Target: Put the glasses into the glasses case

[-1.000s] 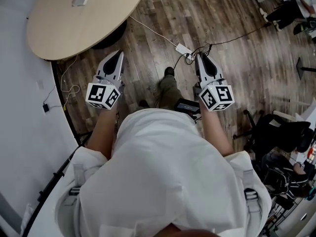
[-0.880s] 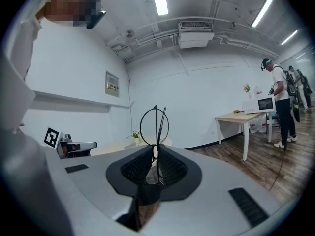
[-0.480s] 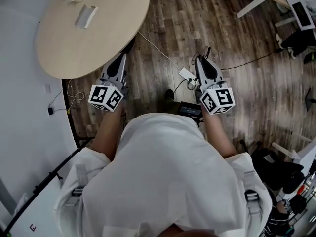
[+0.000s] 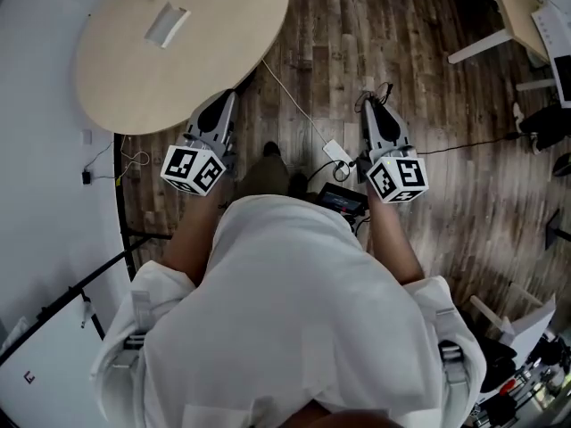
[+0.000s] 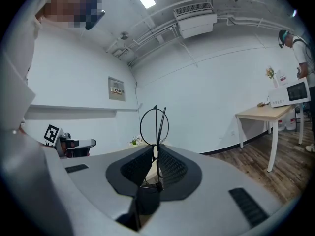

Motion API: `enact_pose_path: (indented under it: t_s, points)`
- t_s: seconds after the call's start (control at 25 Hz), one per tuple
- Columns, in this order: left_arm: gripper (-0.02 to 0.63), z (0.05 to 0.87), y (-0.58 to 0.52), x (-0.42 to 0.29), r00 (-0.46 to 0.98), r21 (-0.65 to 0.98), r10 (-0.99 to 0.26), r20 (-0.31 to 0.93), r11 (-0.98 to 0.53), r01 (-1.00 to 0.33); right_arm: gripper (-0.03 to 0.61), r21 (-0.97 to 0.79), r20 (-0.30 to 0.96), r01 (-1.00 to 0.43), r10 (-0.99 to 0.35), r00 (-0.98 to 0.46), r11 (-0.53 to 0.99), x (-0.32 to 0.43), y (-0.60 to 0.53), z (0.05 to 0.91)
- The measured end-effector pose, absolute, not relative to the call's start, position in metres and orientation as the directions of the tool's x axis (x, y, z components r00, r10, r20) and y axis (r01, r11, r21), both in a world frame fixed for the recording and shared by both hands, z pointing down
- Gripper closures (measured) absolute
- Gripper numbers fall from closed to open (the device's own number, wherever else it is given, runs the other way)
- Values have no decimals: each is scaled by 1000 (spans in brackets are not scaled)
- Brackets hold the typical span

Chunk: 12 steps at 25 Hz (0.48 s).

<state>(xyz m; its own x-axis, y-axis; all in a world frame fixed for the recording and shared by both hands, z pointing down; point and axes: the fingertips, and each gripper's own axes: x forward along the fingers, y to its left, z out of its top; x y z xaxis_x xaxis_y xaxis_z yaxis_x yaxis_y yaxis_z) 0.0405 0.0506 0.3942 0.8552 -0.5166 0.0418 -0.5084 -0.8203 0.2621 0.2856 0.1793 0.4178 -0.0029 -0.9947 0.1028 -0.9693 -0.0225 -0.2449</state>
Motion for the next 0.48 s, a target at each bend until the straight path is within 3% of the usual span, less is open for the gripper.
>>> enact_pose_path:
  t_s: [0.48]
  points:
    - [601,428,-66,53,799,300,-601,37,-756,-582,526,-197,176,-980,-982,-66,31,323,65,422]
